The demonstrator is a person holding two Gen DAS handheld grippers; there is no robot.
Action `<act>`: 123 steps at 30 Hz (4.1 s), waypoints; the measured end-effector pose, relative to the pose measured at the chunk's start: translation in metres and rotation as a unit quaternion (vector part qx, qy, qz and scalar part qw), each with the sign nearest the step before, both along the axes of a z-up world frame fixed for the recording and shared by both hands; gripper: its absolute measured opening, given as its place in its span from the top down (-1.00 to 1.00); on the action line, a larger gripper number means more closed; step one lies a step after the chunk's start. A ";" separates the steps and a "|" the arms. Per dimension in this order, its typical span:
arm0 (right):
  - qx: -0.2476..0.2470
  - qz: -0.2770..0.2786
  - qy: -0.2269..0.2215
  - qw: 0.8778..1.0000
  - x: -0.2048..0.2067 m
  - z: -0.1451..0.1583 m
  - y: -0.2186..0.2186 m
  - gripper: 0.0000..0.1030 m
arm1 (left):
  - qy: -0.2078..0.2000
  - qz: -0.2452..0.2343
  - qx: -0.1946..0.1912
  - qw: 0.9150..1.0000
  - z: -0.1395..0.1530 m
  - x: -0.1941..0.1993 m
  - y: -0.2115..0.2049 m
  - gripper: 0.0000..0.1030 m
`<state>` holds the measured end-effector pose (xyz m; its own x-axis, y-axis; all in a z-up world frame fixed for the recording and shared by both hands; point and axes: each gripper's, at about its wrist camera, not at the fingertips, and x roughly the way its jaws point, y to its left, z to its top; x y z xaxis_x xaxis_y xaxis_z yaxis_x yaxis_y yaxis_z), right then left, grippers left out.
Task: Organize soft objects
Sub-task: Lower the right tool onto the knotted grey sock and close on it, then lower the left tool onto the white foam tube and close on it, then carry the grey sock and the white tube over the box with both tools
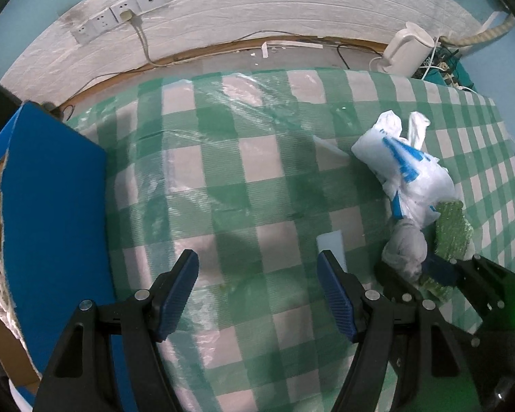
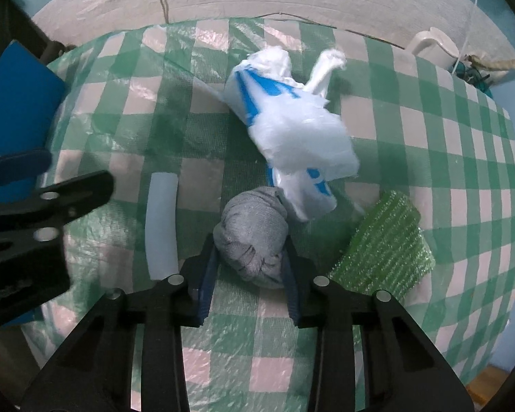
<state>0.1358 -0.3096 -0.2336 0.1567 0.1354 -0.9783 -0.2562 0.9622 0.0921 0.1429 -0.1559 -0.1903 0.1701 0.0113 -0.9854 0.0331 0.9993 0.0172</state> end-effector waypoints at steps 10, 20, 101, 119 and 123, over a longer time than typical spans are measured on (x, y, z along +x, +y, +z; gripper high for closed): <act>0.037 -0.045 0.014 0.998 -0.007 0.019 -0.034 0.36 | 0.012 -0.016 0.005 1.000 -0.014 0.004 -0.015 -0.41; 0.050 -0.065 0.012 0.997 -0.010 0.026 -0.048 0.35 | 0.011 -0.027 -0.005 1.000 -0.022 0.004 -0.034 -0.33; 0.081 0.035 -0.094 0.992 -0.040 0.143 0.041 0.36 | -0.110 -0.032 -0.007 0.993 0.110 -0.084 0.065 0.75; 0.095 0.087 -0.103 0.986 -0.048 0.154 0.103 0.36 | -0.118 0.014 -0.009 0.993 0.119 -0.099 0.122 0.75; 0.102 0.100 -0.102 0.984 -0.050 0.156 0.120 0.36 | -0.117 0.027 -0.014 0.993 0.117 -0.103 0.138 0.75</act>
